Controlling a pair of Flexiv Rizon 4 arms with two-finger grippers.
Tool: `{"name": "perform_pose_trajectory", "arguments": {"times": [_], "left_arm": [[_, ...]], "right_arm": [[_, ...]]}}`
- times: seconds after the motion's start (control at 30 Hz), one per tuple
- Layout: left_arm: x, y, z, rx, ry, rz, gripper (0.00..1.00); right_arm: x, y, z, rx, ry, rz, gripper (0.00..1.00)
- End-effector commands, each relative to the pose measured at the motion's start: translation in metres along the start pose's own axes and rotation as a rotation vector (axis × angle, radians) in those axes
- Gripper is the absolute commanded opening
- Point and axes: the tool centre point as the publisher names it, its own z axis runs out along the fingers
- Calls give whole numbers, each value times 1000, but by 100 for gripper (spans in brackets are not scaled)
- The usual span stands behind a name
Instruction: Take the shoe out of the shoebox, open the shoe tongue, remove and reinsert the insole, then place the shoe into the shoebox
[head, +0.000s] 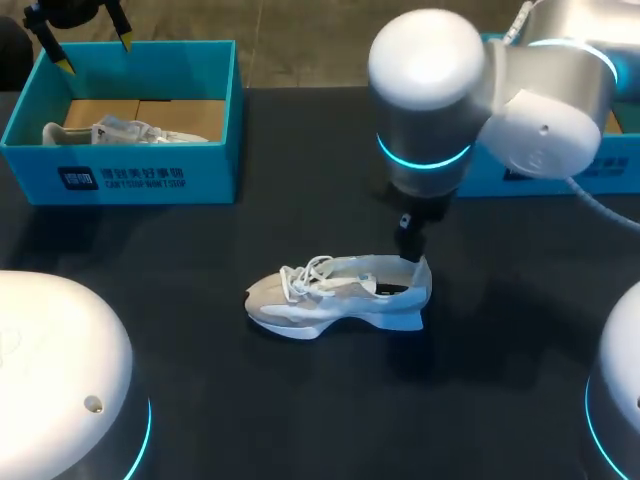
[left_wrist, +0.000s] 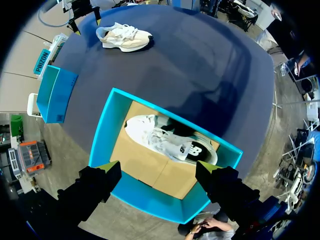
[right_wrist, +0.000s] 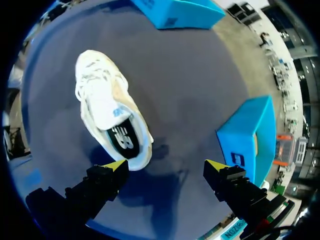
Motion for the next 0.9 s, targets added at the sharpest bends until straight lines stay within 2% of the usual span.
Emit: {"name": "perform_pose_trajectory", "arguments": {"times": [0.03,0.33,0.6,0.73,0.9], "left_arm": [[0,0,0,-1,1,0,100],[0,0,0,-1,1,0,100],[0,0,0,-1,1,0,100],[0,0,0,-1,1,0,100],[0,0,0,-1,1,0,100]], "right_arm": [[-15,-24,3,-144,78,-78,100],[-20,-38,-4,-399,211,-285,100],[-26,-52,3,-570,269,-283,100],[-25,-58,9,-613,305,-252,100],[-25,-58,9,-613,305,-252,100]]}}
